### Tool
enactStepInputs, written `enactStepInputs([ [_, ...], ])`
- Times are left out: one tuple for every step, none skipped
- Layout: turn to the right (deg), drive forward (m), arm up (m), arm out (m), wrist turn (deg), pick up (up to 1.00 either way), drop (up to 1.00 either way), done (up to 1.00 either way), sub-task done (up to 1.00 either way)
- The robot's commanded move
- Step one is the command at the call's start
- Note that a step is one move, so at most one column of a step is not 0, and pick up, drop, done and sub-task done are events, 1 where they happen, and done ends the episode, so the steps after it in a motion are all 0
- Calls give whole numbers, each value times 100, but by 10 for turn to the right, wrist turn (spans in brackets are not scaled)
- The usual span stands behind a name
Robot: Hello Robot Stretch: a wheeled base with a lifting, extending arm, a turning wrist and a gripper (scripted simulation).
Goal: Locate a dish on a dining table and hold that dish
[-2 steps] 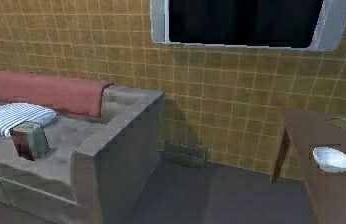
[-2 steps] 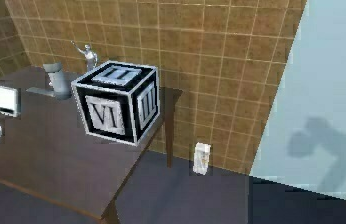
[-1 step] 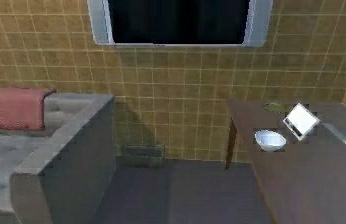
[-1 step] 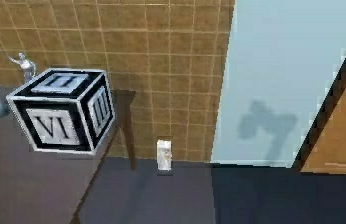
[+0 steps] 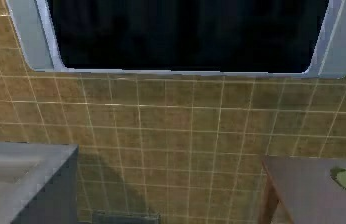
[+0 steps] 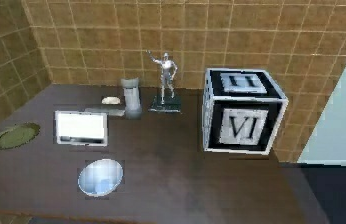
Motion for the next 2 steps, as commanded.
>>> enactStepInputs([
  [-180, 0, 0, 0, 0, 0, 0, 0, 0],
  [0, 0, 50, 0, 0, 0, 0, 0, 0],
])
